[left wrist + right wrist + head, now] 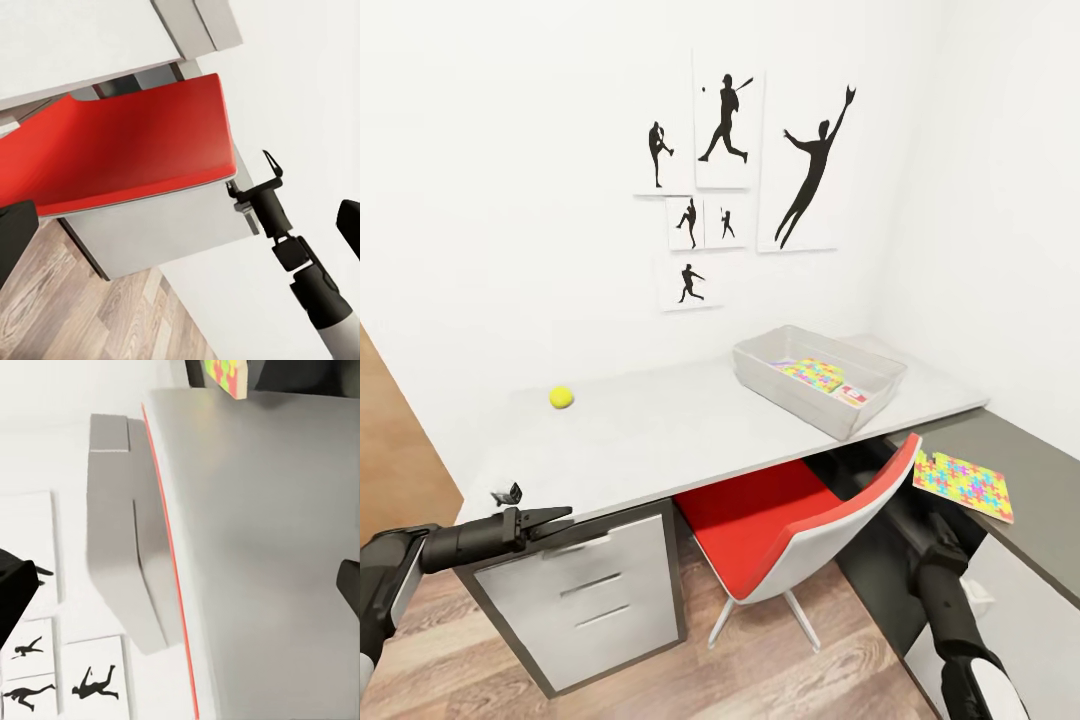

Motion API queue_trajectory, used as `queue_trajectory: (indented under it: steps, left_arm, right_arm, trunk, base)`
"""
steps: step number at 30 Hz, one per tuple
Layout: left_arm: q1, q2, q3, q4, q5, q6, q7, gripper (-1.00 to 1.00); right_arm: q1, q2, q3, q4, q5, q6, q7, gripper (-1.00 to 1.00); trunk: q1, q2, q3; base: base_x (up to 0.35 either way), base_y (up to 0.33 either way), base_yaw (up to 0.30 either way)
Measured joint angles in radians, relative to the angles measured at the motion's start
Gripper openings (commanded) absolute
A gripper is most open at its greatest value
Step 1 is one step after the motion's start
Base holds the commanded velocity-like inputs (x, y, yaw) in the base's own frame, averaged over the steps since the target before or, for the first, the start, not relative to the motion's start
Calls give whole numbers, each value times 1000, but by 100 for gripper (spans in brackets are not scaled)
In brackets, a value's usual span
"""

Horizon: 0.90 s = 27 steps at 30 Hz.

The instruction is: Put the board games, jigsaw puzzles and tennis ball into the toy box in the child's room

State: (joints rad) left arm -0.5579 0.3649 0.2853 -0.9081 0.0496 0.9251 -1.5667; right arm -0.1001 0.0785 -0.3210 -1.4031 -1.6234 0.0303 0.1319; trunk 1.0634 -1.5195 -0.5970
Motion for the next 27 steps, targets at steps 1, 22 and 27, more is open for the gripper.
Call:
queue_trajectory:
  steps: [1, 22, 27]
  left_arm:
    - [0, 0, 0, 0, 0, 0, 0, 100]
    - [0, 2, 0, 0, 0, 0, 0, 100]
    - [0, 2, 0, 0, 0, 0, 0, 100]
  right_arm:
    - [-1, -2, 0, 0, 0, -1, 0, 100]
    - [-54, -28, -6, -6, 18, -10, -2, 100]
    - [-54, -37, -6, -5, 19, -11, -3, 100]
  trunk:
    - [0, 0, 0]
    - [0, 0, 0]
    - [0, 0, 0]
  base:
    - [0, 0, 0]
    - [7, -5, 0]
    - [36, -2, 0]
